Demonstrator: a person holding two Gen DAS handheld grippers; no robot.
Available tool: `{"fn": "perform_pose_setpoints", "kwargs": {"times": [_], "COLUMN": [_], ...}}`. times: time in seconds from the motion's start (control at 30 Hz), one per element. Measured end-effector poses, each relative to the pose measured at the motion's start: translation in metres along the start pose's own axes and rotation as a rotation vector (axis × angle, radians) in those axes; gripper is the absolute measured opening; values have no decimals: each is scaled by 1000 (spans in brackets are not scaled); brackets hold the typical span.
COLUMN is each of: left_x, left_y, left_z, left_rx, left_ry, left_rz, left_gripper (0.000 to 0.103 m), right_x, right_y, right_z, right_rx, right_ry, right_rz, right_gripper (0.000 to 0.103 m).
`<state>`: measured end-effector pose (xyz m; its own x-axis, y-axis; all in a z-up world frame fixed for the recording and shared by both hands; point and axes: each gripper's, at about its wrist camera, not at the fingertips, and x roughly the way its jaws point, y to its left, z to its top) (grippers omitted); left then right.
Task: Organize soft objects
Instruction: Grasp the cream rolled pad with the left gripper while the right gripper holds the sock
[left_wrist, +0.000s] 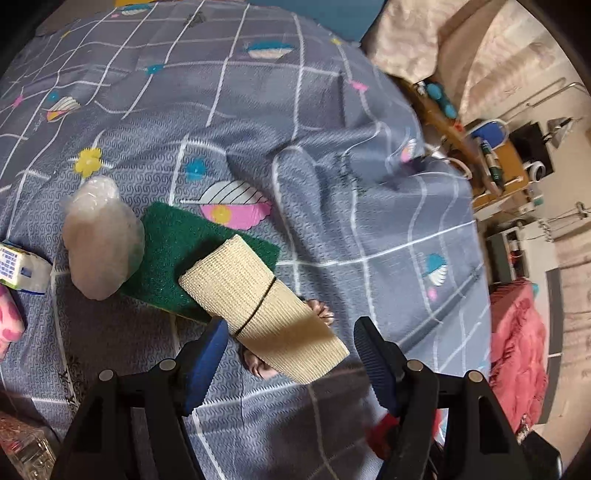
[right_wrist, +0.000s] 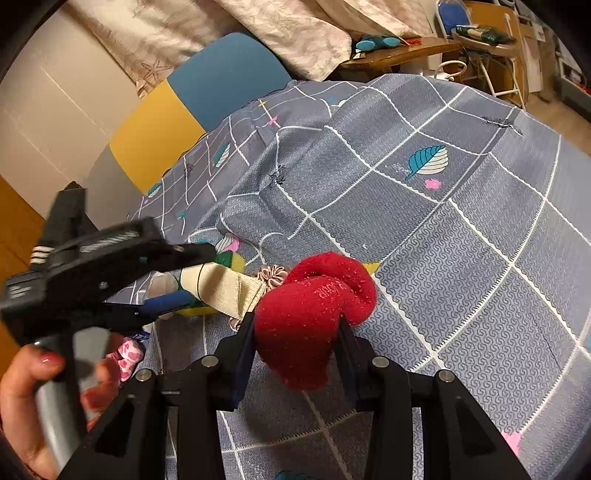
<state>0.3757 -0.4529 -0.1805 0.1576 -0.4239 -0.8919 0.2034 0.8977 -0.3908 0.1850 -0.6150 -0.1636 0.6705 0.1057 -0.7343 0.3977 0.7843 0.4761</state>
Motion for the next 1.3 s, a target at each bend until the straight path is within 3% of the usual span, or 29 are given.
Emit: {"fn": "perform_pose_setpoints", "kwargs": {"times": [0.17,0.33,0.4,0.43,0.47,0.77,0.97,1.2,1.23,1.27,1.3], "left_x": [14,15,13,13,12,-4,-16,-16,-15,-13,-12], "left_y": [-1,4,6,7,8,21,17,34,36,37,38], "left_z": [4,5,4,4,4,-9,-31,-57,-57,-56,-56], "left_rx": [0,-25,-25,-15,-10,-33,5,34,27,17,-1], "left_ry": [16,17,17,21,24,49,68,138,143,145,144], "left_rz": [37,17,35,61,67,-48,-77,-26,-26,-27,-29], "left_gripper": [72,70,58,44,39,20,17,18,24,39,44], "right_x": [-2,-4,-4,-3,-3,-5,-4,-6,-6,-6,-6], "right_y": [-3,-4,-3,-3,-3,-9,-11,-15,-15,-15,-14], "right_z": [0,-1,-1,-1,-2,-2,0,1,1,1,1], "right_rx": [20,32,27,26,27,60,75,99,100,99,96], "right_ry": [-4,-7,-4,-4,-4,0,1,1,1,1,1], "right_rz": [-1,5,7,6,6,8,10,21,22,22,23], "right_gripper": [41,41,41,41,41,41,41,41,41,41,41]}}
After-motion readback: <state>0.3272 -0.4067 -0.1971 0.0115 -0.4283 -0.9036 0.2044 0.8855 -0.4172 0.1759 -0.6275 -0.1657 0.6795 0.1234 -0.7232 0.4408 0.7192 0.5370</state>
